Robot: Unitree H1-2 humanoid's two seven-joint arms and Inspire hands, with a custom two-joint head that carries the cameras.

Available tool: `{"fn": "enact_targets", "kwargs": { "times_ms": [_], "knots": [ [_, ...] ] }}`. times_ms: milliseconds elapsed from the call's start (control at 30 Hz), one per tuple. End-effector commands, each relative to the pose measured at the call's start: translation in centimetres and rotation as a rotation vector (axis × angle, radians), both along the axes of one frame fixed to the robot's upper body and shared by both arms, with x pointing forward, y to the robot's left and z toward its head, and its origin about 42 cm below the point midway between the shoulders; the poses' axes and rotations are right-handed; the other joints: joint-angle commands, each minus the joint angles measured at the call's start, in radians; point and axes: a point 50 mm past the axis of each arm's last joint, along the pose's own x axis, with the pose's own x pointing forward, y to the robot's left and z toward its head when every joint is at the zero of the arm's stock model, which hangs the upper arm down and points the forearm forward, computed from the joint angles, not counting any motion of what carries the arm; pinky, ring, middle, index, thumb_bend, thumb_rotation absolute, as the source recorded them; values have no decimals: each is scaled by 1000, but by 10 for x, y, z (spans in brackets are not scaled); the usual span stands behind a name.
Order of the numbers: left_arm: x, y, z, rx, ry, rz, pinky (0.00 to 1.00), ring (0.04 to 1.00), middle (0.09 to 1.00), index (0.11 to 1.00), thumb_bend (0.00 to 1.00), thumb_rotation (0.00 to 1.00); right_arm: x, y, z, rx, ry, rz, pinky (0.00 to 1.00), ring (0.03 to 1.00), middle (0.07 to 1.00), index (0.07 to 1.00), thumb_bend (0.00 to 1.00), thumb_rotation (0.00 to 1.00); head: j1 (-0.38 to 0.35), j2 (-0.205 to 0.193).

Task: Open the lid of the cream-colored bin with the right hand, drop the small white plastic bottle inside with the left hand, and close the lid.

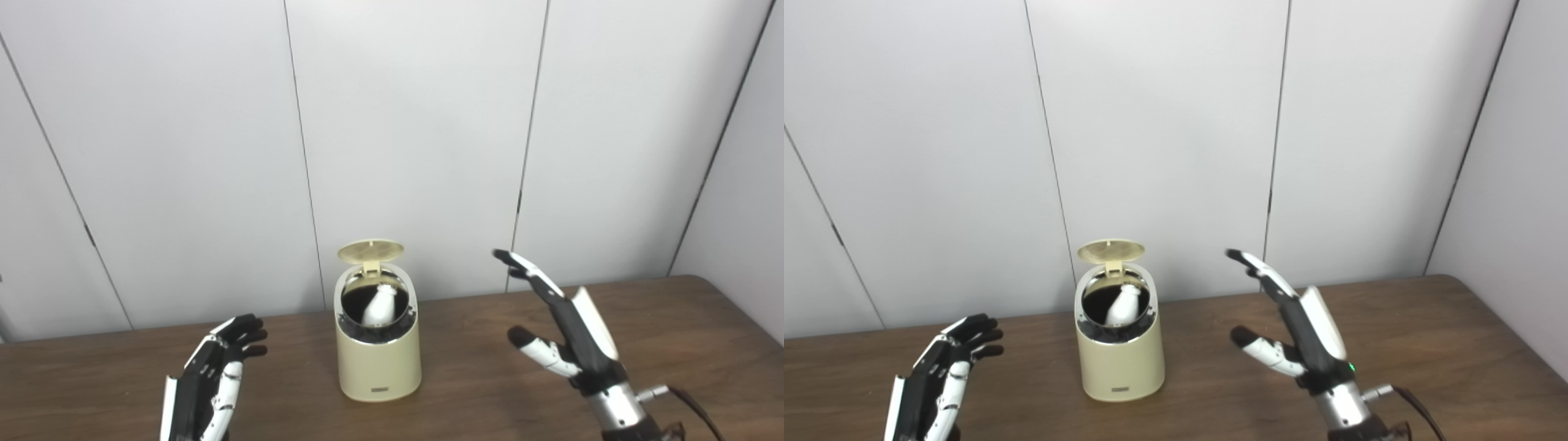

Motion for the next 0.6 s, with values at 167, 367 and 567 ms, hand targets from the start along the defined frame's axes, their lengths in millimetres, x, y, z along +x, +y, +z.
{"fn": "enact_targets", "kwargs": {
  "times_ms": [167, 367, 567],
  "knots": [
    [7, -4, 10, 0, -45, -7, 656, 726, 743, 728, 223, 515, 12, 18, 84, -275, -57, -31, 844, 945, 925, 903, 925, 1000, -2, 2],
    [6, -7, 11, 1, -48, -3, 658, 727, 739, 720, 242, 512, 14, 35, 119, -414, -16, -39, 959, 1000, 985, 959, 999, 1000, 5, 7],
    [5, -8, 11, 4, -49, 12, 653, 723, 735, 715, 245, 524, 22, 54, 138, -499, -17, -48, 982, 1000, 963, 937, 1000, 1000, 13, 12]
  ]
}}
